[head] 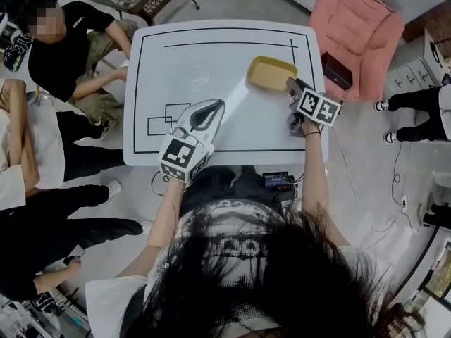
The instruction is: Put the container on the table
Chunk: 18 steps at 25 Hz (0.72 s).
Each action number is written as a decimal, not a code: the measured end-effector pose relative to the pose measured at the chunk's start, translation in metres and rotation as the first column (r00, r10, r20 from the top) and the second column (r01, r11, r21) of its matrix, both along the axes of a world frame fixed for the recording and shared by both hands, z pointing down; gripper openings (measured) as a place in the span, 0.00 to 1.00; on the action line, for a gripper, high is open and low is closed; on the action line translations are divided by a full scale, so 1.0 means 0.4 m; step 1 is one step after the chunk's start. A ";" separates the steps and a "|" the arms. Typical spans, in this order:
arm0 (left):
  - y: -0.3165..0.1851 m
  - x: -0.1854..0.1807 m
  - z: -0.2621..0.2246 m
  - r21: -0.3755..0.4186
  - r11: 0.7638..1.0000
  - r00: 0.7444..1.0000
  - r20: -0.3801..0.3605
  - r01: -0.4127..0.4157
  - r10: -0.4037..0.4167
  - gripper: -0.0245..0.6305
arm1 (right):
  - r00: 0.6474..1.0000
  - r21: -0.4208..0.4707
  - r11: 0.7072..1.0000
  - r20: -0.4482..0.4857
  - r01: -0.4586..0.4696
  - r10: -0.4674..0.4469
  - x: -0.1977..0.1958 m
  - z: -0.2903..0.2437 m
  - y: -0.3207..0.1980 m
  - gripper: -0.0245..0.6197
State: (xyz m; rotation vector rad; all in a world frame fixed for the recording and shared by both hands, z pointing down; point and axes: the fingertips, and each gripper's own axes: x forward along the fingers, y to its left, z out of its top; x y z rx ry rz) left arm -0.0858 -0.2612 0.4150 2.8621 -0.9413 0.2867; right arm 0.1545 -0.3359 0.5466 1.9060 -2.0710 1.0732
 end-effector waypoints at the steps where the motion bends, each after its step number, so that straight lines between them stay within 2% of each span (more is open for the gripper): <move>1: 0.000 -0.006 -0.001 0.000 1.000 1.000 -0.003 -0.005 0.005 0.04 | 1.000 0.022 1.000 0.012 0.012 -0.012 -0.022 -0.021 0.015 0.24; 10: 0.017 -0.036 0.009 -0.003 0.998 0.998 -0.030 -0.063 0.063 0.04 | 0.998 0.113 0.993 0.065 -0.018 0.010 -0.131 -0.107 0.151 0.24; 18: 0.051 -0.067 0.041 -0.041 0.994 0.994 -0.039 -0.104 0.103 0.04 | 0.999 0.122 0.993 0.050 -0.011 0.005 -0.227 -0.133 0.263 0.23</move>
